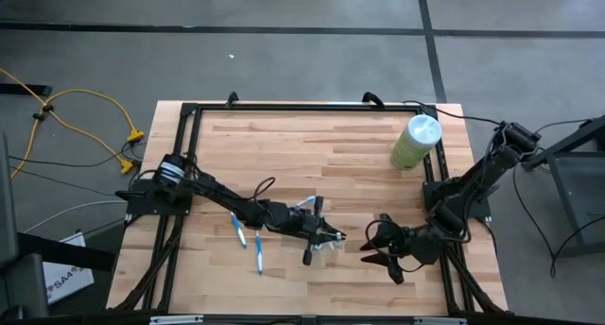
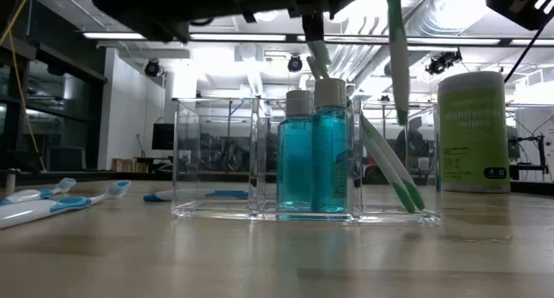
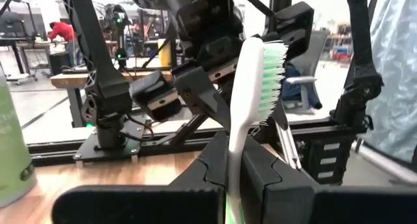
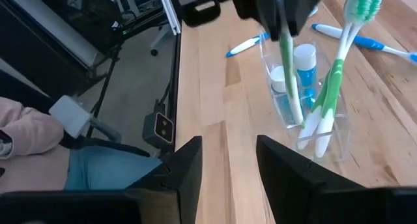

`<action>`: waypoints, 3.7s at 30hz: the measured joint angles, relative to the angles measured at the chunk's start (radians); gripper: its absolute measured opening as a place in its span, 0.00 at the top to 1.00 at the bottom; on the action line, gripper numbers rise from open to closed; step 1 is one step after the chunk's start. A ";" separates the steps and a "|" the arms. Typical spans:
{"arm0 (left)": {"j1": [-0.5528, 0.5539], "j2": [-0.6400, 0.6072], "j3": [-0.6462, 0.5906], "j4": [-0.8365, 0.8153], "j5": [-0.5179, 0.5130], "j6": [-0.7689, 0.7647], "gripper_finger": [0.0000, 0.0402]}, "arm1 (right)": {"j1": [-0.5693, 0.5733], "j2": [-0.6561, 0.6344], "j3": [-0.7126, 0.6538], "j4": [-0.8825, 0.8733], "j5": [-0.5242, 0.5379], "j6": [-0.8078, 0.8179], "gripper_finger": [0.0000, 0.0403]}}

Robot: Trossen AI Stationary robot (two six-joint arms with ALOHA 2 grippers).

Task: Pick & Place toothbrushing station
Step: Put the green toothbrush into the transparent organizer

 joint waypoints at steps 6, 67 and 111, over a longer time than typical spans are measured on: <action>0.000 0.038 0.000 0.057 -0.013 -0.029 0.99 | 0.021 0.000 0.000 0.001 0.012 0.000 0.66; -0.075 0.057 0.000 -0.086 -0.197 0.001 0.90 | 0.027 0.000 0.000 0.005 0.033 -0.012 0.66; -0.073 0.054 -0.001 -0.080 -0.114 0.055 0.69 | 0.049 0.000 0.000 0.006 0.028 -0.012 0.66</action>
